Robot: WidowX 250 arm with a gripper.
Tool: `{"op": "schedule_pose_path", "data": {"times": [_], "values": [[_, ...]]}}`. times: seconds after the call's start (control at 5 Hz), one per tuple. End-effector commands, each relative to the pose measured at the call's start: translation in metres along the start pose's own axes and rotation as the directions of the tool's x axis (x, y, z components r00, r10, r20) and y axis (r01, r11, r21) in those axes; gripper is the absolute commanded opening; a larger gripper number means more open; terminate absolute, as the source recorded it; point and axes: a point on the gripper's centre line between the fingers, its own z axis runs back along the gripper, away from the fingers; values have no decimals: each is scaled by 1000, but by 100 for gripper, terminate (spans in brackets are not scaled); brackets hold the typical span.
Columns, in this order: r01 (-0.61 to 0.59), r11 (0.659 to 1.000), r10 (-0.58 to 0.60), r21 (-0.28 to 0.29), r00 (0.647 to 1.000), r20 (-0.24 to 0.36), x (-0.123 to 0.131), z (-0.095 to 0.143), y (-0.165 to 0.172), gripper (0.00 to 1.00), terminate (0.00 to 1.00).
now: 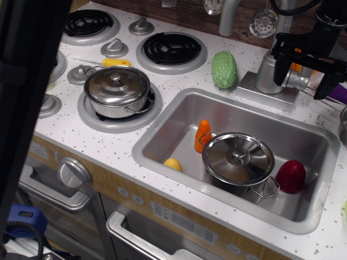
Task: Turn lever vertical to front
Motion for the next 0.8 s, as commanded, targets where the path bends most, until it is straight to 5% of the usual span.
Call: {"op": "schedule_pose_path", "data": {"times": [0.0, 0.6], "values": [[0, 1000, 0, 0, 1000, 0, 0, 0, 0, 100, 0], [2, 1000, -5, 24, 989, 146, 26, 25, -6, 100, 0]]}}
